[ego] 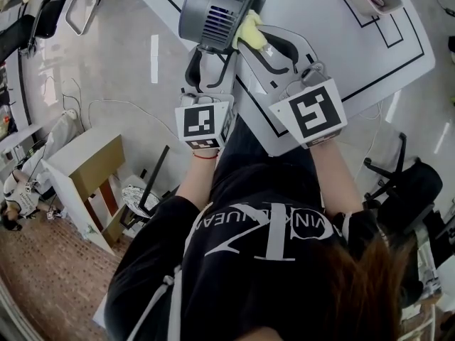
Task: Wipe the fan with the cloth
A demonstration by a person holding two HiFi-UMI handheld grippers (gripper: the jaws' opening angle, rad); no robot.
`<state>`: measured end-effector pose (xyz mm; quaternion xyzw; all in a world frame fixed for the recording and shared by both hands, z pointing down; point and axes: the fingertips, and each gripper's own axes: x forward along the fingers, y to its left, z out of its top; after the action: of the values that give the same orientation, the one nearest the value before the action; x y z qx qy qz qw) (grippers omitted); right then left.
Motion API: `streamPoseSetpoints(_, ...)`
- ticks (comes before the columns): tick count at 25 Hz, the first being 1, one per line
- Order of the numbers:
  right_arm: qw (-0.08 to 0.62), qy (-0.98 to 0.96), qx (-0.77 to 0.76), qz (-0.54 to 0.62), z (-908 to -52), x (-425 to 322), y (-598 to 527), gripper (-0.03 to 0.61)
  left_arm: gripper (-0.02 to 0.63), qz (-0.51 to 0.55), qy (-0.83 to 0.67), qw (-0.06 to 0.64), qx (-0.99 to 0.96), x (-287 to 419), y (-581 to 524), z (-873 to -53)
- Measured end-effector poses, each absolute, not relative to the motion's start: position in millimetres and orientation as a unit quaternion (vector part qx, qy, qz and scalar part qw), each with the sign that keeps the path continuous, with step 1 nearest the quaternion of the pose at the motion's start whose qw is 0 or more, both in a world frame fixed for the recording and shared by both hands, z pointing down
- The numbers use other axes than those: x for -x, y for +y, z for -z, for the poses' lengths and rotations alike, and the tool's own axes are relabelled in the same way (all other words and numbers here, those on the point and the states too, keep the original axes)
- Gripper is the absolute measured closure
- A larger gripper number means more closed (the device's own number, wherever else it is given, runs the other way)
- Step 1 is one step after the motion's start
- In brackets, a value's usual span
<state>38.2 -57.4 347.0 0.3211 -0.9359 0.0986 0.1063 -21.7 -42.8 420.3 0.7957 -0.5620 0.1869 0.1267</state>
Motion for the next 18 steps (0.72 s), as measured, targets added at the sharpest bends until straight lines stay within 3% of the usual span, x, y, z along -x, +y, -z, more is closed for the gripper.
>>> streamPoseSetpoints(18,0.068,-0.932,-0.344,-0.091,-323,-53,-82,0.488,0.333,-0.186,-0.565,0.125,-0.794,20,-44,-420)
